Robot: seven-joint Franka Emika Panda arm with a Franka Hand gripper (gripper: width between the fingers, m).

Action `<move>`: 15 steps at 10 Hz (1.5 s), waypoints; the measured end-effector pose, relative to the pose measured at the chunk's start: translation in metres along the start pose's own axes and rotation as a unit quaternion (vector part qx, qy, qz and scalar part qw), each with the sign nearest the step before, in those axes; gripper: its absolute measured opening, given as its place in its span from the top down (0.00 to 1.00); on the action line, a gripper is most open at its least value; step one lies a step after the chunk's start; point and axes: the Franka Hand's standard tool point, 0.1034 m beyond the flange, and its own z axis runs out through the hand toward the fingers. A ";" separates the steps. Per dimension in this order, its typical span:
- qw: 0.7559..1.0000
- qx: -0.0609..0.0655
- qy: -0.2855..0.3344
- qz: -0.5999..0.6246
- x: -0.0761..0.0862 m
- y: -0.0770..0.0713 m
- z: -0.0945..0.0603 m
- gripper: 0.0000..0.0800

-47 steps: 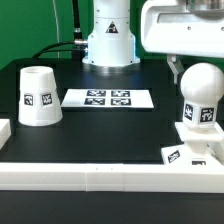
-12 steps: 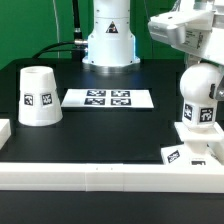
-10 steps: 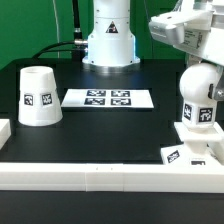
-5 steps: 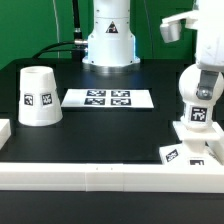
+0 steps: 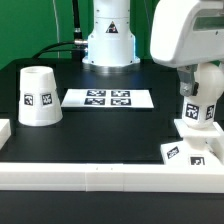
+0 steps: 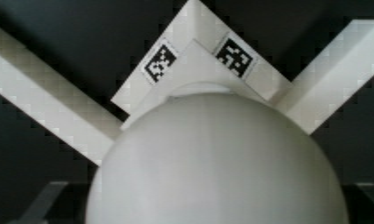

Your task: Assemble lamp

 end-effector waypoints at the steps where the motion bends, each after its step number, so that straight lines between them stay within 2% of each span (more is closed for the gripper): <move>1: 0.999 0.000 0.000 0.032 0.000 0.000 0.000 0.28; 5: 0.987 0.001 0.000 0.162 0.000 0.000 0.000 0.28; 6: 0.979 0.006 0.000 0.201 -0.001 0.001 0.001 0.28; 7: 0.967 0.019 0.001 0.255 -0.003 0.003 0.001 0.28; 8: 0.947 0.031 0.001 0.318 -0.004 0.004 0.002 0.28; 10: 0.917 0.042 -0.001 0.398 -0.005 0.006 0.002 0.28; 11: 0.891 0.046 -0.004 0.451 -0.006 0.006 0.002 0.28; 14: 0.811 0.046 -0.022 0.583 -0.006 0.004 0.003 0.28; 15: 0.767 0.051 -0.028 0.639 -0.006 0.004 0.003 0.28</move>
Offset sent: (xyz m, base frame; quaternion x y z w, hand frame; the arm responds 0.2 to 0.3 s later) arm 0.0000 0.0000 0.0000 0.0000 0.0000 0.1296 0.9916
